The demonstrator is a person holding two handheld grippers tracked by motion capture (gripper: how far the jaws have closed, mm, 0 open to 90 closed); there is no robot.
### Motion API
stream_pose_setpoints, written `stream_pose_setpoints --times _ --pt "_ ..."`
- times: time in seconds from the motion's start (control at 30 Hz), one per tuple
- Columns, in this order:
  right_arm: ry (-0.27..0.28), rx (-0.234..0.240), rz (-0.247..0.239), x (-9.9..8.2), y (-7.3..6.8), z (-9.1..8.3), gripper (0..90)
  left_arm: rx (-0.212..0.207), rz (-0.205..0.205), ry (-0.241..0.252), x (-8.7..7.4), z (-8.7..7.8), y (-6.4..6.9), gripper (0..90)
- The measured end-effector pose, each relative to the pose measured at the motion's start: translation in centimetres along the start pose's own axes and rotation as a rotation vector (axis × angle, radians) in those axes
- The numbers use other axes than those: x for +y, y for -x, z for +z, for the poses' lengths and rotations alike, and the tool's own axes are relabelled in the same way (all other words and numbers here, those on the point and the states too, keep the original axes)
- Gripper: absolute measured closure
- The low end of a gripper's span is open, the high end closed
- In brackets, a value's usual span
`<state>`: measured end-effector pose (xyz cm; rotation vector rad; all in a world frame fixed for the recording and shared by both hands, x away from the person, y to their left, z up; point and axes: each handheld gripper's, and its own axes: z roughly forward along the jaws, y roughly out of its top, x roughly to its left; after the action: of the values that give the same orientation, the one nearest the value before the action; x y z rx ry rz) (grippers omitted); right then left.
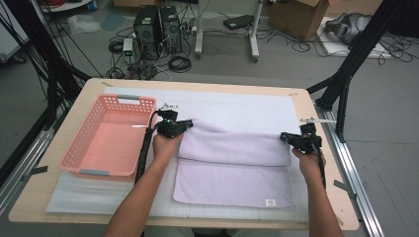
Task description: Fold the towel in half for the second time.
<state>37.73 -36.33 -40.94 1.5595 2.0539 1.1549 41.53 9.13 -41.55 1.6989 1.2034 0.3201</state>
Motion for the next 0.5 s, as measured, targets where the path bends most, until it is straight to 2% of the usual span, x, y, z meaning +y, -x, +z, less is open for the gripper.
stream_pose_setpoints --times 0.1,0.2,0.3,0.5 --pt "0.072 0.01 -0.016 0.0 -0.1 -1.7 82.6 -0.017 0.02 0.045 0.5 -1.5 0.4 87.4" --pt "0.102 0.025 -0.035 -0.4 -0.4 -3.0 82.6 -0.035 0.028 0.076 0.4 -2.8 0.9 87.3" --pt "0.138 0.047 -0.051 -1.3 -0.9 -4.1 82.6 -0.052 0.033 0.099 -0.3 -4.1 1.5 87.3" --pt "0.18 0.076 -0.066 -4.0 -1.7 -6.2 82.5 -0.083 0.066 0.109 -2.7 -6.6 3.0 87.2"
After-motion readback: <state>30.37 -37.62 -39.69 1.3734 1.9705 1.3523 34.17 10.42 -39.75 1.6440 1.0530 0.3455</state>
